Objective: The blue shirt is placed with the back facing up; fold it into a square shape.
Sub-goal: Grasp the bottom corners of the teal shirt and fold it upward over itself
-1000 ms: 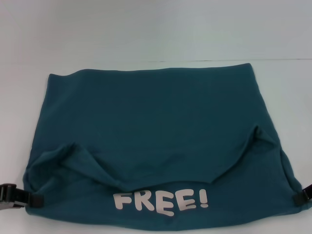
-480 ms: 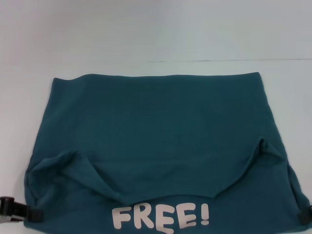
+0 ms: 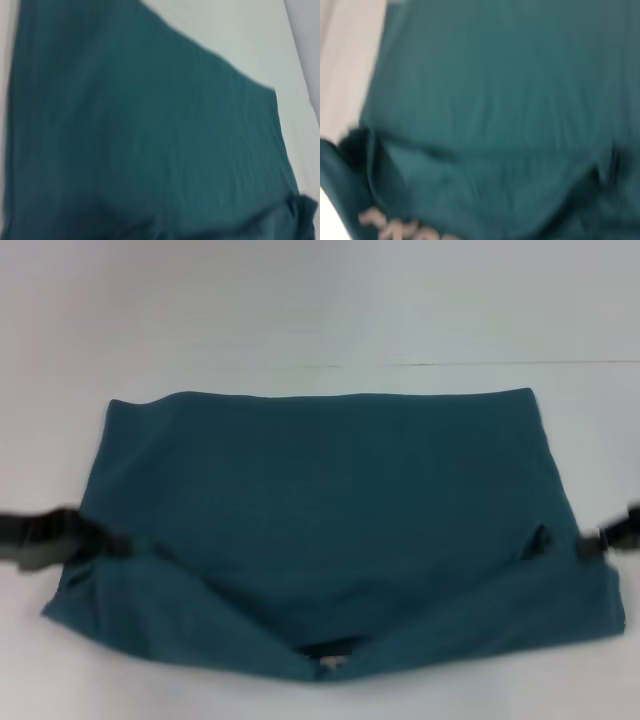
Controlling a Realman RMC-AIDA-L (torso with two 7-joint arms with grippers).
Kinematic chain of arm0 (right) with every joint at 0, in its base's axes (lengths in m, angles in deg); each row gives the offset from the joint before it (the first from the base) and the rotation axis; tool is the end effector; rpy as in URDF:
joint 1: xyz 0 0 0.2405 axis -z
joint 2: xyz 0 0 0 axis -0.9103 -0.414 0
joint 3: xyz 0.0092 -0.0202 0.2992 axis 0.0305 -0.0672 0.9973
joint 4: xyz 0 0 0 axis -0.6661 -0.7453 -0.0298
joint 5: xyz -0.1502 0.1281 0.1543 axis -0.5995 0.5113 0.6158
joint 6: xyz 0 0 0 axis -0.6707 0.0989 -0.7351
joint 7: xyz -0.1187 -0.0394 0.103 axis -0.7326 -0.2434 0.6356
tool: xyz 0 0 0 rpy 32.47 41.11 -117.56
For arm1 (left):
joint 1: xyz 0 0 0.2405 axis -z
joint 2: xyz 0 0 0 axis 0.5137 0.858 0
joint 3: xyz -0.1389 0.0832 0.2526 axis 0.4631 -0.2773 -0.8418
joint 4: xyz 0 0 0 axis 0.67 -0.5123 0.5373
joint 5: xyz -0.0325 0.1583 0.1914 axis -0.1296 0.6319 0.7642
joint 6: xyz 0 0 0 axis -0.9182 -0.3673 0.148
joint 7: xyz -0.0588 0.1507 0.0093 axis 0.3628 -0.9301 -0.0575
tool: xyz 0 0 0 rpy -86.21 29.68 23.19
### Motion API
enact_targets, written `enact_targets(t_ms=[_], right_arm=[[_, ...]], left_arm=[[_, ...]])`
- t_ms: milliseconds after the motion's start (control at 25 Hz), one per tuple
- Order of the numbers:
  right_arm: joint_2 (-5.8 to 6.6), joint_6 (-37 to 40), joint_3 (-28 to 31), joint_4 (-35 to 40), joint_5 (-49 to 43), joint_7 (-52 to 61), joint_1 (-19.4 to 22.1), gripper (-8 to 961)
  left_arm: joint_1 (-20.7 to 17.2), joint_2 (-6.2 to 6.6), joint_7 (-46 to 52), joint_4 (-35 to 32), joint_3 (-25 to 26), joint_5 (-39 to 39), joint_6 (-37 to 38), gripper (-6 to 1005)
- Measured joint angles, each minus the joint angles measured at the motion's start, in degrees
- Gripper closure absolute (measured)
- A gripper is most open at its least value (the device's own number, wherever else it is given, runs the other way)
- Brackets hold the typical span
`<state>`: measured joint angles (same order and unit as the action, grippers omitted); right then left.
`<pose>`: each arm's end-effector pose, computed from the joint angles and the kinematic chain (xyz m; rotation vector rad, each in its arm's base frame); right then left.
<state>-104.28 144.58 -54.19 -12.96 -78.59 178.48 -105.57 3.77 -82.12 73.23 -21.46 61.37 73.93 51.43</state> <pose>0.3337 0.4197 0.0669 -2.3635 1.8286 0.1466 -0.3520 0.3930 0.0538 -2.1602 -1.9714 -0.3859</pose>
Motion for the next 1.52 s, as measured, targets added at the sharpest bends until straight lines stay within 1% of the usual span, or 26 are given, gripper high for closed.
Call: enact_targets(t_ms=[80,160,200,360,400,440,520,600,680,840,920,1080,1160,1200,1360,1520], right_arm=[[-0.13,-3.2,2.0,0.2,0.5,1.3,-1.1,870],[-0.24,-9.4,2.5,0.3,2.8,3.0,-1.6,868],[-0.24,-9.4,2.5,0.3,2.8,3.0,-1.6,868],[-0.46,-15.9,2.2,0.2,7.5,3.5,-2.1,865],[-0.53,-18.7,2.2,0.2,9.7,3.6,-2.2,865],[-0.53,-18.7,2.2,0.2,9.7,3.6,-2.2,864],[-0.55,-21.5,2.2,0.1,11.2,3.6,-2.2,863],[-0.63,-24.8,2.2,-0.3,11.9,3.6,-2.2,861],[-1.01,-28.0,1.9,-1.0,11.9,3.4,-2.2,860],[-2.28,-36.9,-0.7,-4.6,11.9,3.1,-2.3,857],[-2.86,-40.6,-2.0,-6.3,11.9,3.0,-2.6,856],[-4.19,-47.5,-5.9,-7.2,11.6,3.3,-3.8,854],[-4.57,-50.0,-7.6,-7.3,11.5,3.7,-4.5,852],[-4.73,-51.2,-8.4,-7.3,11.4,4.0,-4.8,852],[-5.14,-55.4,-10.4,-8.0,11.4,4.8,-5.7,849],[-5.33,-57.6,-10.7,-8.0,11.4,5.0,-6.1,846]], left_arm=[[2.3,0.24,1.1,1.3,-0.3,0.2,-2.8,969],[3.9,0.33,2.1,1.9,-0.8,0.3,-5.1,969],[4.8,0.40,2.8,2.2,-1.5,0.4,-6.5,969],[6.4,0.65,5.9,2.5,-3.8,0.5,-11.9,969],[6.6,0.66,6.5,2.5,-4.0,0.4,-13.1,969],[6.7,0.61,7.0,2.5,-4.1,0.3,-14.9,969],[6.8,0.42,7.6,2.4,-4.1,0.2,-17.5,969],[6.9,0.19,7.9,2.5,-3.9,0.0,-20.8,969],[7.0,-0.21,7.8,2.9,-3.9,-0.1,-23.9,969],[7.2,-1.64,7.2,4.9,-4.8,-0.2,-31.7,969],[7.3,-2.09,7.1,5.9,-5.3,-0.2,-34.7,969],[7.6,-2.31,7.0,7.1,-6.4,-0.3,-37.5,969],[7.9,-2.44,7.0,7.1,-6.3,-0.7,-38.3,969],[8.0,-2.80,6.8,7.1,-6.4,-1.6,-39.4,969],[8.2,-3.42,6.5,7.1,-6.6,-3.6,-41.7,970],[8.5,-3.81,6.6,7.2,-6.8,-5.7,-43.6,961]])
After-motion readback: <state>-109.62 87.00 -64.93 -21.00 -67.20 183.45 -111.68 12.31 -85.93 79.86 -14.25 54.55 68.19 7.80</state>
